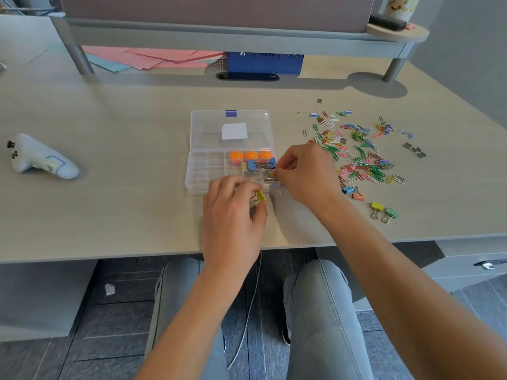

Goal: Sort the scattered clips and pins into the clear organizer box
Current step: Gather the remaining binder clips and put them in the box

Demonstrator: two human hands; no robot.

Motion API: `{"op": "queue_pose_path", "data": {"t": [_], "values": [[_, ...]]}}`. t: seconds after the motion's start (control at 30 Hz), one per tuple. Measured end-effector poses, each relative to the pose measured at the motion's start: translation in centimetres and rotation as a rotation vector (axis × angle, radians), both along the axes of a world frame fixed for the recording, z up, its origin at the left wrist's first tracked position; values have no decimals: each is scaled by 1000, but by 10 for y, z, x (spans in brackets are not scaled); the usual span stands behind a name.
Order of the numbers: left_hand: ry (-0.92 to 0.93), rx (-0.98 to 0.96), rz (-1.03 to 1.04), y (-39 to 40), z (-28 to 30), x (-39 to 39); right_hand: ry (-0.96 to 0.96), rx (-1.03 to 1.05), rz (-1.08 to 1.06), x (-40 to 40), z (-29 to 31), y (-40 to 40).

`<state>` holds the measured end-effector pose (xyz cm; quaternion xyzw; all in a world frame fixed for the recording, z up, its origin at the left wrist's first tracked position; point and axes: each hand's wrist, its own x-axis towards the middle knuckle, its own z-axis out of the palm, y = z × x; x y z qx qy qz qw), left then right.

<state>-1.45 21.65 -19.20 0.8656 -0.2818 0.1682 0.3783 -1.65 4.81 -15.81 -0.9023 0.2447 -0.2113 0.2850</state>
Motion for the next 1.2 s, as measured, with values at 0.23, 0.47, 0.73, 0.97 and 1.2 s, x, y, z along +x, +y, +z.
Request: {"op": "queue_pose_path", "data": {"t": [0.23, 0.47, 0.73, 0.97, 1.2], "values": [[84, -66, -50, 3, 1, -2, 25, -10, -3, 0, 2, 1], [86, -109, -103, 4, 2, 2, 36, -56, -40, -5, -1, 5], [97, -136, -80, 4, 15, 1, -73, -31, -31, -18, -2, 5], [-62, -24, -39, -33, 23, 23, -178, 20, -16, -48, -12, -3], [-83, 92, -42, -42, 16, 33, -217, 0, 50, -55, -13, -11]]}}
